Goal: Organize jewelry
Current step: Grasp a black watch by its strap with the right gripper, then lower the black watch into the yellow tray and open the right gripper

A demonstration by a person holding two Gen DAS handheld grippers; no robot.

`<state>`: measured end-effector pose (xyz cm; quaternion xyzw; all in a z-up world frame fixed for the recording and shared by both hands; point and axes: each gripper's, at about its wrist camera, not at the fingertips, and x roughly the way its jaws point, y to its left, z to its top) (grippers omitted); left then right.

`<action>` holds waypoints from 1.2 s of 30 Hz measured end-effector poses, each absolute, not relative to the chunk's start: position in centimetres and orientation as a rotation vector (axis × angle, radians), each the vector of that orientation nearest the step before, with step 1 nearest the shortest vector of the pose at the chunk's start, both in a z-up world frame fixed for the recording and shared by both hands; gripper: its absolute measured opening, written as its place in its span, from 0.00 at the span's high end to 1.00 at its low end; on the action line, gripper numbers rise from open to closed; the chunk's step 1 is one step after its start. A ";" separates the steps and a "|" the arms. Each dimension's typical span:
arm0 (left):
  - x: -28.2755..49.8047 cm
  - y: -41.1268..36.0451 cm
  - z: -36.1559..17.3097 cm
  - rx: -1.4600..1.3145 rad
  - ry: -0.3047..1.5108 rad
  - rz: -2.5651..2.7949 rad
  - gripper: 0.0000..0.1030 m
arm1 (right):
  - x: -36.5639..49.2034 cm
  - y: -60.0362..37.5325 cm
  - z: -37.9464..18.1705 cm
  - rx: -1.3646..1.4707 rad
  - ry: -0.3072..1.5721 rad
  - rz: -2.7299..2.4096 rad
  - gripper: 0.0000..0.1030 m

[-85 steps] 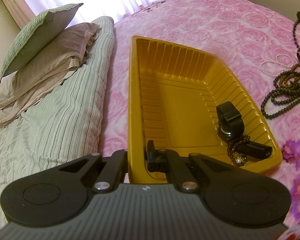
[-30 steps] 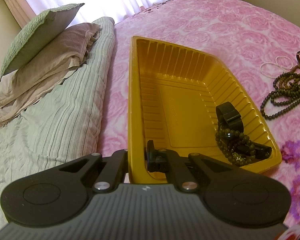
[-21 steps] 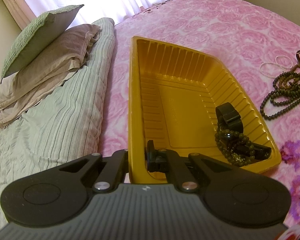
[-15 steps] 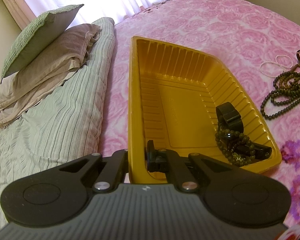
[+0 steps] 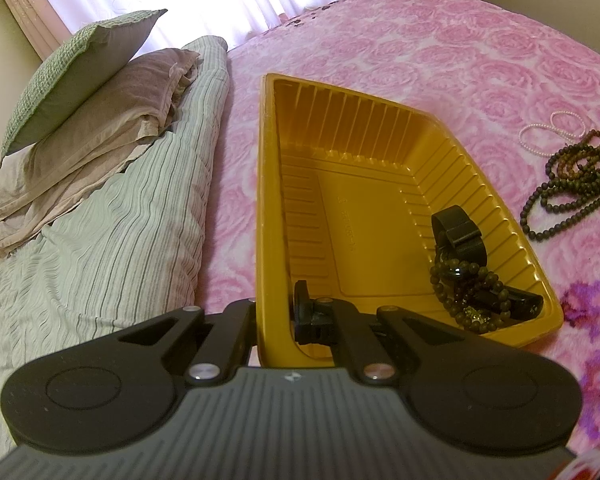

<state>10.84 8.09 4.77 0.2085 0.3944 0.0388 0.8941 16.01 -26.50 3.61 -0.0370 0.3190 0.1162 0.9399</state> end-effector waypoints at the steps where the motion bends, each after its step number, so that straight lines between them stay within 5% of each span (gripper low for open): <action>1: 10.8 8.1 4.8 0.432 0.817 0.080 0.98 | 15.8 -26.0 4.1 -0.075 0.644 0.261 0.87; 20: 10.8 8.2 4.7 0.427 0.813 0.070 0.98 | 14.4 -8.6 6.7 0.013 0.664 0.811 0.87; 36: 10.9 8.2 4.7 0.425 0.812 0.068 0.98 | 14.7 -6.5 5.3 0.026 0.674 0.834 0.85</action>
